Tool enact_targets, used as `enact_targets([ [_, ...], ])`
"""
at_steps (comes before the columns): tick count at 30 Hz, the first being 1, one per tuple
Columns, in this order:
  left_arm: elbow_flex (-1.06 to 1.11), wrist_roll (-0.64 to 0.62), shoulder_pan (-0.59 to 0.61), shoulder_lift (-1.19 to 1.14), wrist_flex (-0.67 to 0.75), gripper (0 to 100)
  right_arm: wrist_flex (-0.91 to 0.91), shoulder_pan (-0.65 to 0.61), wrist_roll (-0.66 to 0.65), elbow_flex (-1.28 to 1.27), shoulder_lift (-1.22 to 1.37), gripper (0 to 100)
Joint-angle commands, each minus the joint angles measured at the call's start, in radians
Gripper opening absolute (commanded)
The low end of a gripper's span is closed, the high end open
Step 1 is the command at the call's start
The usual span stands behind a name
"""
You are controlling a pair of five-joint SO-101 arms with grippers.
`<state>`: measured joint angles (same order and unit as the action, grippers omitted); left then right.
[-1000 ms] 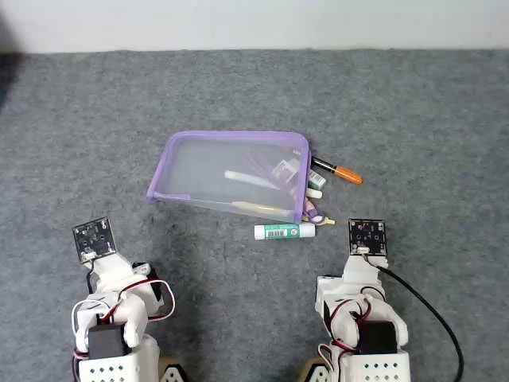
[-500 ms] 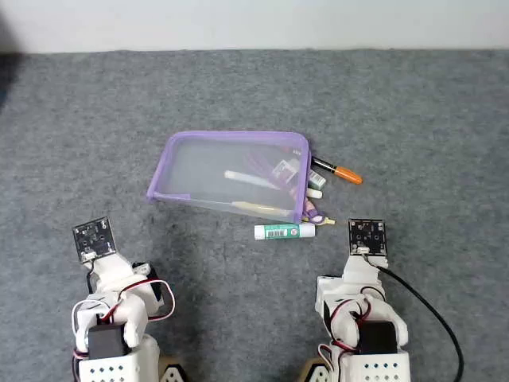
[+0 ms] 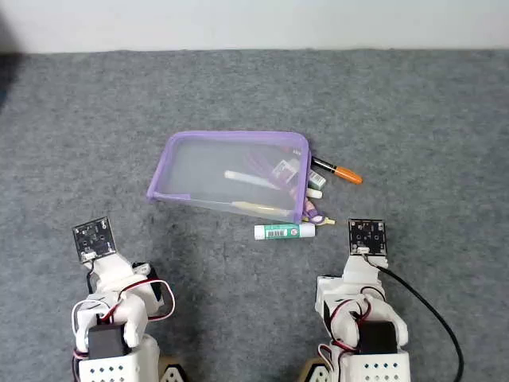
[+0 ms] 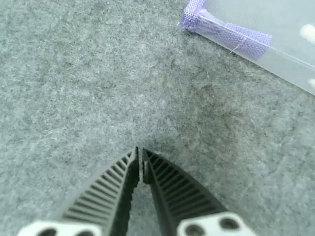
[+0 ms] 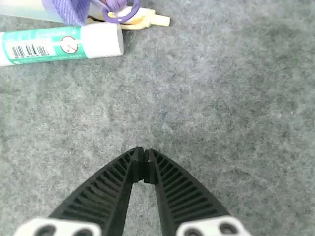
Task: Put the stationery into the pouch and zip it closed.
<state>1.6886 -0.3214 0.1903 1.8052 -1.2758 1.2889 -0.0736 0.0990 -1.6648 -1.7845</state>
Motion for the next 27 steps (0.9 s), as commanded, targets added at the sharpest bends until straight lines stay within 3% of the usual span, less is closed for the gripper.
enact_targets([
  [1, -0.005, -0.008, 0.006, 0.014, 0.018, 1, 0.007, 0.007, 0.005, -0.02, -0.01, 0.9],
  [20, -0.005, -0.008, 0.006, 0.014, 0.018, 1, 0.007, 0.004, 0.002, -0.02, -0.01, 1.1],
  [27, -0.005, -0.008, 0.006, 0.014, 0.018, 1, 0.007, 0.108, 0.0, -0.018, -0.01, 1.1],
])
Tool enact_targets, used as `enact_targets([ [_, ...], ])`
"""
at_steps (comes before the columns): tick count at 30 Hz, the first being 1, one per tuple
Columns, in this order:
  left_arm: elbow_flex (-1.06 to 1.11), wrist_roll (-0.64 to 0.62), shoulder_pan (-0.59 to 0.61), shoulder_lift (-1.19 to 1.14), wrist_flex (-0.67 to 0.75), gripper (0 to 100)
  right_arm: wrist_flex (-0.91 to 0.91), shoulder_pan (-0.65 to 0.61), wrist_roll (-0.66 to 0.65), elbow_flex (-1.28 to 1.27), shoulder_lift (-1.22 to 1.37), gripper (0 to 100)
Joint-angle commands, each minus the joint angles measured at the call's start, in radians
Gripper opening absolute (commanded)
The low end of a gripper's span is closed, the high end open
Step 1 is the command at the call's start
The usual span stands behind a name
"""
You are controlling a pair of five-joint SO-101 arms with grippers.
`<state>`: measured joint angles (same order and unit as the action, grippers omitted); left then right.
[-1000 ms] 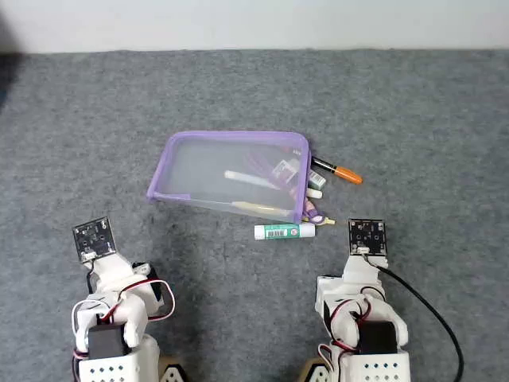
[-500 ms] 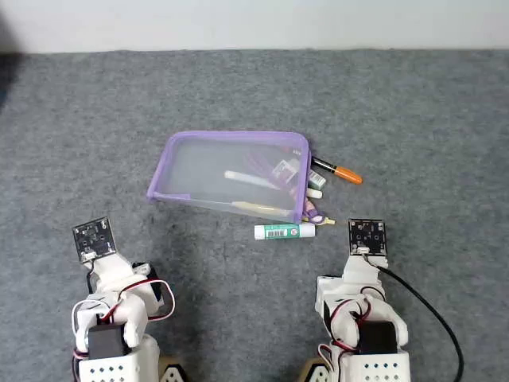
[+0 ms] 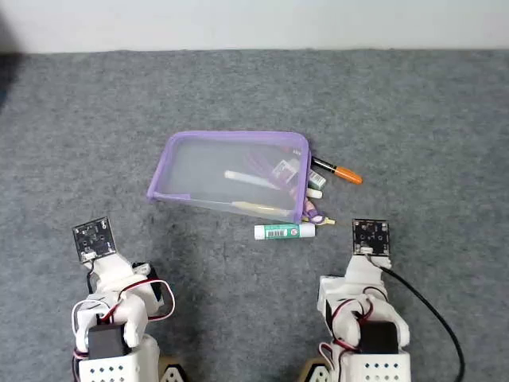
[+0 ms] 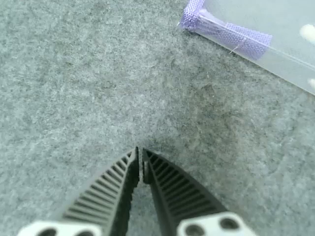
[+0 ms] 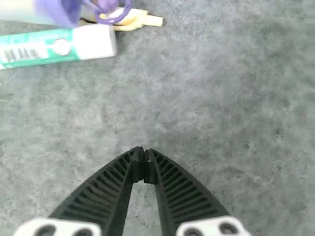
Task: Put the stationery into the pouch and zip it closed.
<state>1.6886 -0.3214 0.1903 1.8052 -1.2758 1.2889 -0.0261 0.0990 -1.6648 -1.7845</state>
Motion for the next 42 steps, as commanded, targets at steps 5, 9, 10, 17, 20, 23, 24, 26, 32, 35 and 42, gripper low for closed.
enact_targets([
  [5, -0.005, -0.008, 0.006, 0.014, 0.018, 1, 0.001, 0.117, -0.133, -0.018, -0.01, 1.2],
  [9, -0.005, -0.008, 0.006, 0.014, 0.018, 1, -0.054, 0.117, -0.388, -0.015, -0.01, 1.2],
  [10, -0.005, -0.008, 0.006, 0.014, 0.018, 1, -0.116, 0.117, -0.446, -0.015, -0.01, 1.2],
  [17, -0.005, -0.008, 0.006, 0.014, 0.018, 1, -0.252, 0.077, -0.474, 0.048, 0.001, 1.2],
  [20, -0.005, -0.008, 0.006, 0.014, 0.018, 1, -0.251, 0.073, -0.46, 0.098, 0.001, 1.1],
  [23, -0.005, -0.008, 0.006, 0.014, 0.018, 1, -0.259, 0.07, -0.465, 0.12, 0.001, 0.9],
  [24, -0.005, -0.008, 0.006, 0.014, 0.018, 1, -0.259, 0.059, -0.466, 0.127, 0.002, 0.9],
  [26, -0.005, -0.008, 0.006, 0.014, 0.018, 1, -0.251, 0.042, -0.468, 0.15, 0.008, 0.9],
  [32, -0.005, -0.008, 0.006, 0.014, 0.018, 1, -0.257, 0.035, -0.462, 0.358, 0.278, 0.9],
  [35, -0.005, -0.008, 0.006, 0.014, 0.018, 1, -0.252, 0.035, -0.462, 0.516, 0.526, 1.2],
  [42, -0.005, -0.008, 0.006, 0.014, 0.018, 1, -0.254, 0.033, -0.466, 0.819, 1.089, 4.9],
])
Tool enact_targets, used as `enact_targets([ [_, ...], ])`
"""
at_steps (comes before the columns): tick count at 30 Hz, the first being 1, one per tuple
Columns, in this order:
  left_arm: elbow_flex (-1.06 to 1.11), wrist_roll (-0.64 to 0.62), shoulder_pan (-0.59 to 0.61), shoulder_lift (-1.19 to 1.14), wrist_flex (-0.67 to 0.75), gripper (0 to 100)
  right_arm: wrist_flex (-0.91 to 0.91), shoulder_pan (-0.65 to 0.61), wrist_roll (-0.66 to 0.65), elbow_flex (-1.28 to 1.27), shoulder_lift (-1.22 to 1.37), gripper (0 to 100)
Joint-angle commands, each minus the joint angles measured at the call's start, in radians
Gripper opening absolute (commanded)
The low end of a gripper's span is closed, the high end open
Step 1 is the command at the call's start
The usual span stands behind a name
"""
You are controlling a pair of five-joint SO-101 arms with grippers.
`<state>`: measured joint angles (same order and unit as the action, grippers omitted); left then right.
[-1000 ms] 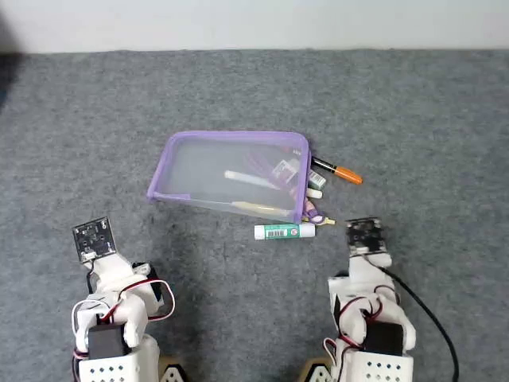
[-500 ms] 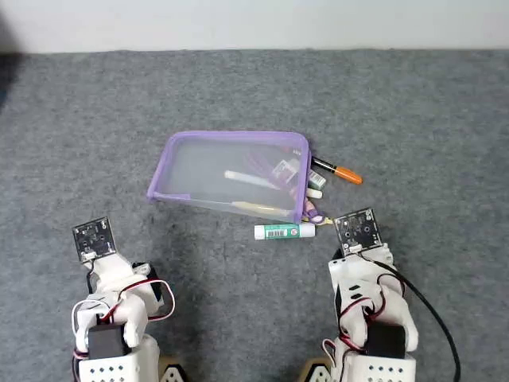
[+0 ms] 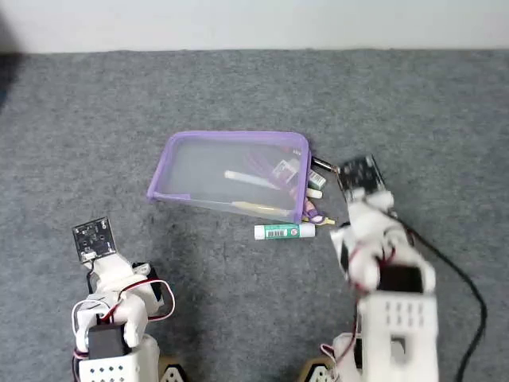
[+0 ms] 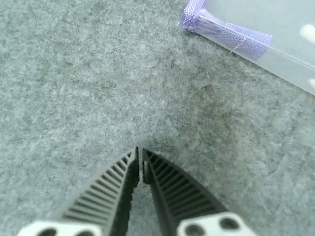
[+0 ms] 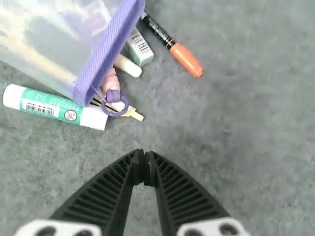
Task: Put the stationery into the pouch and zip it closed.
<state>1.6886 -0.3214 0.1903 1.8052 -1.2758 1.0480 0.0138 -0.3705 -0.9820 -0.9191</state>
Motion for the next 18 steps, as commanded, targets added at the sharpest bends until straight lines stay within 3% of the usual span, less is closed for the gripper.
enact_targets([
  [1, -0.005, -0.008, 0.006, 0.014, 0.018, 1, -0.016, -0.007, 0.003, 0.169, 0.289, 5.8],
  [8, -0.005, -0.008, 0.006, 0.014, 0.018, 1, -0.094, -0.053, 0.009, 0.425, 0.707, 2.8],
  [18, -0.005, -0.008, 0.006, 0.014, 0.018, 1, -0.136, -0.259, 0.009, 0.796, 1.198, 2.8],
])
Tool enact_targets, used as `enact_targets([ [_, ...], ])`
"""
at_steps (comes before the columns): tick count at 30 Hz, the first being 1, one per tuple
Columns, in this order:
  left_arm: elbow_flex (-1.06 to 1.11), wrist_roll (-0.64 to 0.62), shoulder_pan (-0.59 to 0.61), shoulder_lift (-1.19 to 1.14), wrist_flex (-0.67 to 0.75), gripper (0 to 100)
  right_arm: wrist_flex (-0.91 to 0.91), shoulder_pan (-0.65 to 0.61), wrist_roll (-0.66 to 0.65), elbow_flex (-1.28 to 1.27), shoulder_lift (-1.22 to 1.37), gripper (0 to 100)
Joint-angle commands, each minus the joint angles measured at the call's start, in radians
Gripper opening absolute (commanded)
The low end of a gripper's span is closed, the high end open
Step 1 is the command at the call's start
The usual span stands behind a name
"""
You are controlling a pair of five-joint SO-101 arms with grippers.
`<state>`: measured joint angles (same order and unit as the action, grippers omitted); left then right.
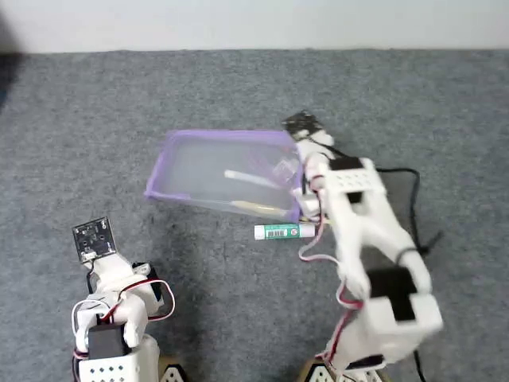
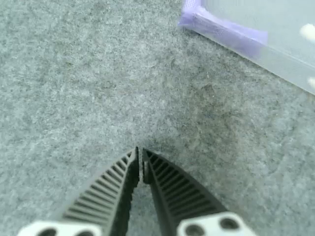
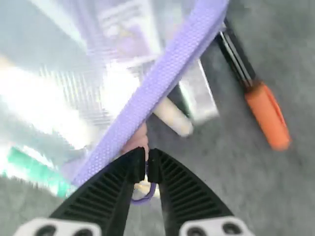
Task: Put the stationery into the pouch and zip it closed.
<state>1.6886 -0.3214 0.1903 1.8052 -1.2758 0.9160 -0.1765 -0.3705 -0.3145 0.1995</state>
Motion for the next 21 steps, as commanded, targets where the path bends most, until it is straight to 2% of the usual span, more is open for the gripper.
enact_targets([
  [1, -0.005, -0.008, 0.006, 0.014, 0.018, 1, 0.016, -0.097, 0.009, 0.166, 0.104, 2.8],
  [8, -0.005, -0.008, 0.006, 0.014, 0.018, 1, 0.154, -0.338, 0.009, 0.342, 0.148, 2.8],
  [12, -0.005, -0.008, 0.006, 0.014, 0.018, 1, 0.191, -0.429, 0.009, 0.393, 0.148, 2.8],
  [16, -0.005, -0.008, 0.006, 0.014, 0.018, 1, 0.278, -0.461, 0.011, 0.46, 0.148, 3.3],
  [21, -0.005, -0.008, 0.006, 0.014, 0.018, 1, 0.371, -0.409, 0.031, 0.56, 0.154, 3.4],
])
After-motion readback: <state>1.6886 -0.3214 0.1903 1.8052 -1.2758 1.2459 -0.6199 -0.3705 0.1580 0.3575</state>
